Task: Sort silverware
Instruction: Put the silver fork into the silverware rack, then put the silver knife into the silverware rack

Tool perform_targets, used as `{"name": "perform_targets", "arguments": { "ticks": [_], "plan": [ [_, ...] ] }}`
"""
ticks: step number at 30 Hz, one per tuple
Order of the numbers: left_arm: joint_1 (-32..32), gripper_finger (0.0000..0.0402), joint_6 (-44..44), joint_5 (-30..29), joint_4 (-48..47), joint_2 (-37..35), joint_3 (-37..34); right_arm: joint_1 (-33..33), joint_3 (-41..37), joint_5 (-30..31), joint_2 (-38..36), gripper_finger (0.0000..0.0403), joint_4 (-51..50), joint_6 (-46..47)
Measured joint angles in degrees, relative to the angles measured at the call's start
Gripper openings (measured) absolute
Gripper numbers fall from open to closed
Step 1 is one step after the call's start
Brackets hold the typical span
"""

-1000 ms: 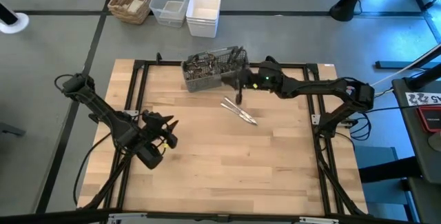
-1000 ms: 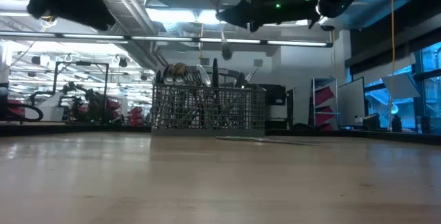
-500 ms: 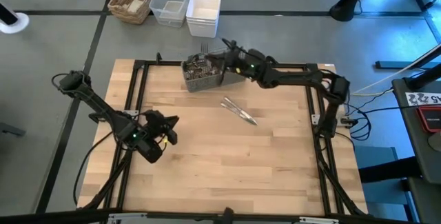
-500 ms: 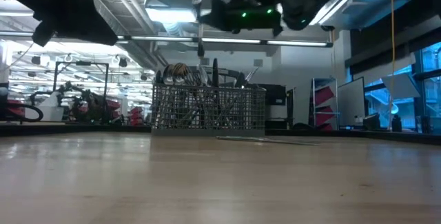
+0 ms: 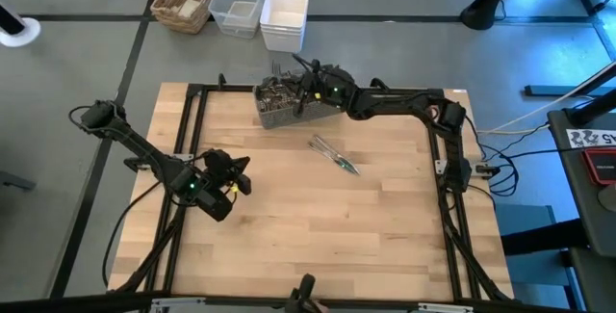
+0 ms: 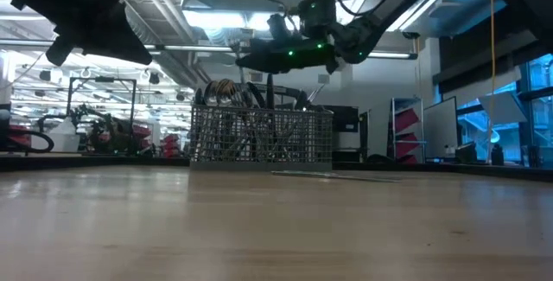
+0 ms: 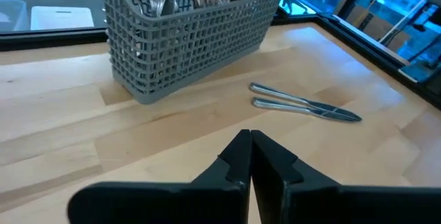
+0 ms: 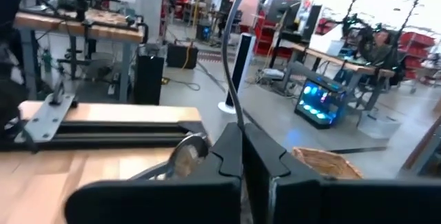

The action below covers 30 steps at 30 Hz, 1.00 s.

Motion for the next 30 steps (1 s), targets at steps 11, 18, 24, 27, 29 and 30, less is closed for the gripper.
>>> {"name": "perform_targets", "arguments": {
  "ticks": [11,18,24,27,29,30],
  "plan": [
    [2.1,0.0002,0.5,0.0,0.0,0.0,0.0,0.2,0.1,1.9,0.4,0.0052,-5.4,-0.2],
    [2.2,0.0005,0.5,0.0,0.0,0.0,0.0,0.2,0.1,1.9,0.4,0.0087,-5.5,-0.3],
    [2.2,0.0005,0.5,0.0,-0.1,0.0,0.0,0.2,0.0,1.9,-1.0,0.0092,-4.4,-1.6],
    [2.2,0.0004,0.5,0.0,0.0,0.0,0.0,0.2,0.0,2.3,-3.1,0.0092,-8.9,-4.8],
    [2.2,0.0005,0.5,0.0,0.0,0.0,0.0,0.3,0.0,3.5,-4.9,0.0092,-12.9,-6.1],
    [2.2,0.0005,0.5,0.0,0.0,0.0,0.0,0.3,0.0,4.5,-6.0,0.0092,-15.1,-6.3]
  ]
}}
